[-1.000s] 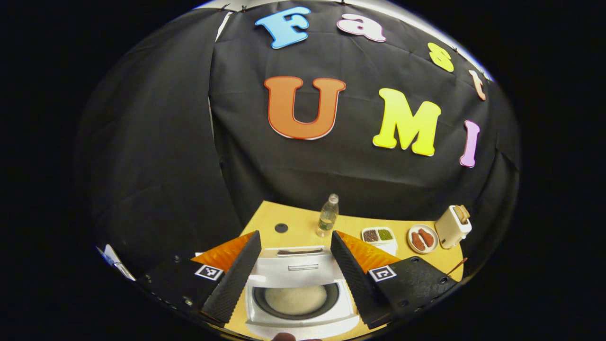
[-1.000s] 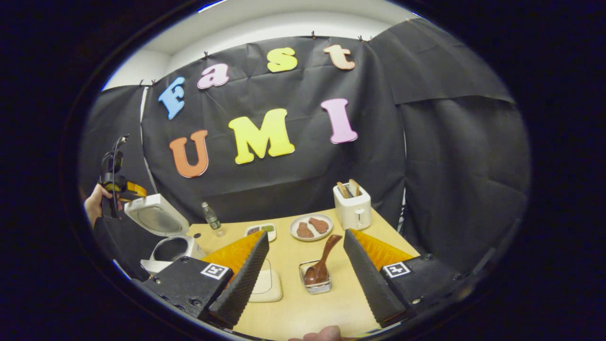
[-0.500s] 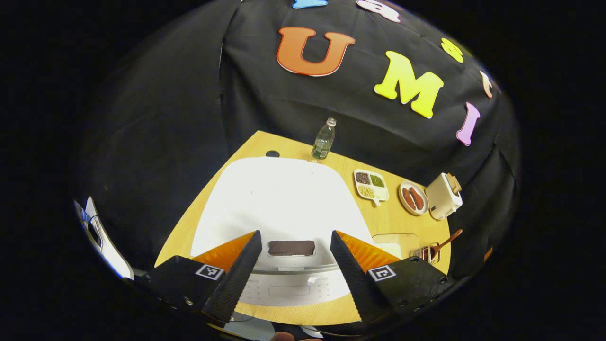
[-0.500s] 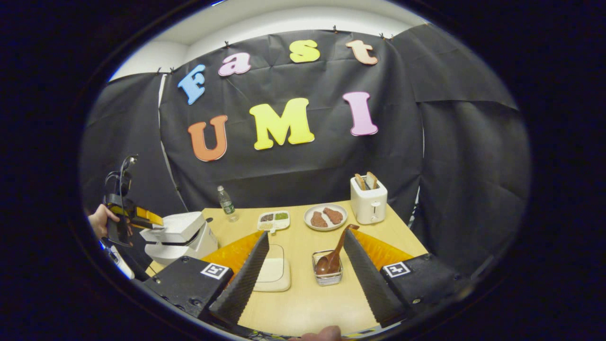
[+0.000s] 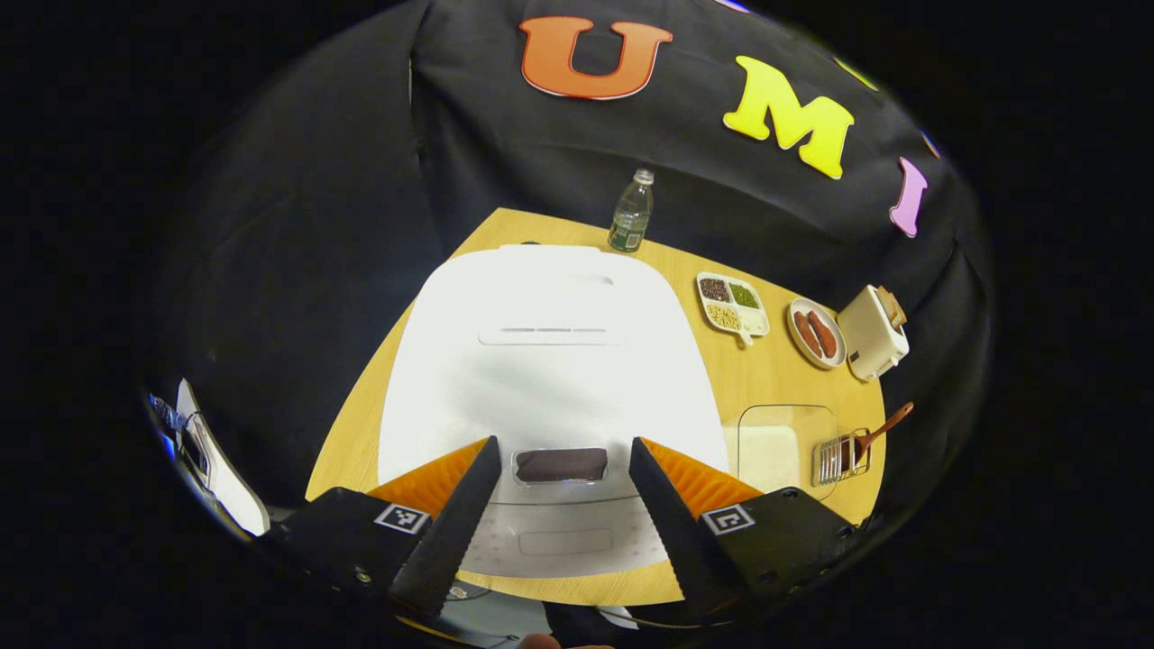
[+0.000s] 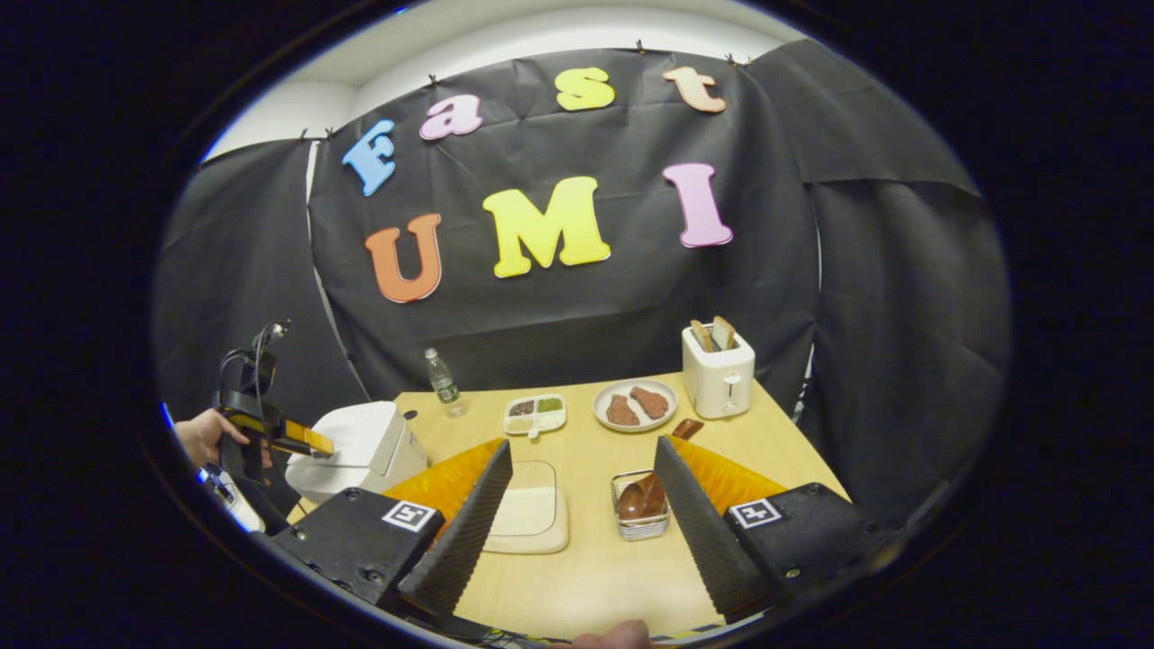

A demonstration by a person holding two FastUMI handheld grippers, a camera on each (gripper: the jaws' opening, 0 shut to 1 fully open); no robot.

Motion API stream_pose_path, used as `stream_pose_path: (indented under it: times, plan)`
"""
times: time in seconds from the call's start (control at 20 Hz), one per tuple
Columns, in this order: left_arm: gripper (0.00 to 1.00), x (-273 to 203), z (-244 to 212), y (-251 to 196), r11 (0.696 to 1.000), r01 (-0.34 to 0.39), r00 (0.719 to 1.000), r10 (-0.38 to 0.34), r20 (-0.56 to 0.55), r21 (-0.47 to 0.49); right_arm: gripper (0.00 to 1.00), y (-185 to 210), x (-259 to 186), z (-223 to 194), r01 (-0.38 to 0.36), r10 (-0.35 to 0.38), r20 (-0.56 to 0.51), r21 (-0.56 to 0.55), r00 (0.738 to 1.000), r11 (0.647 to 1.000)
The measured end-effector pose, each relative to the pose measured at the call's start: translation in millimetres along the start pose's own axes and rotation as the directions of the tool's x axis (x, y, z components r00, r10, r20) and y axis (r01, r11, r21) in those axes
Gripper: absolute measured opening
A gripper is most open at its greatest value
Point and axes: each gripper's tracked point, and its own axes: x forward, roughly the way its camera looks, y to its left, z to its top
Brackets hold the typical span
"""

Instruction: Close the left gripper, press the button to open the rice cooker; take a wooden spoon from the chopstick holder with the right hand, scoop a spoonful of rice and pour it into the rice cooker, then put the wooden spoon back into the chopstick holder.

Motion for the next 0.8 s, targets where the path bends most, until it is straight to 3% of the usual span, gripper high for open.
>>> stream_pose_path:
  times: [0.25, 0.45, 0.8]
  plan:
    - [0.9, 7.9, 0.4, 2.8, 0.998, -0.062, 0.997, 0.06, 0.041, 0.026, 0.99, -3.8, 20.2, -4.8, -0.038, 0.038, -0.025, 0.023, 0.999, 0.999]
    - [0.91, 7.0, -2.1, 2.3, 0.997, -0.07, 0.996, 0.068, 0.053, 0.036, 1.0, -10.6, 39.3, -11.1, -0.079, 0.081, -0.052, 0.045, 0.995, 0.996]
    - [0.92, 6.8, 7.1, 2.2, 0.992, -0.122, 0.988, 0.125, 0.091, -0.04, 1.0, -25.5, 63.5, -0.3, -0.136, 0.14, -0.054, 0.062, 0.989, 0.989]
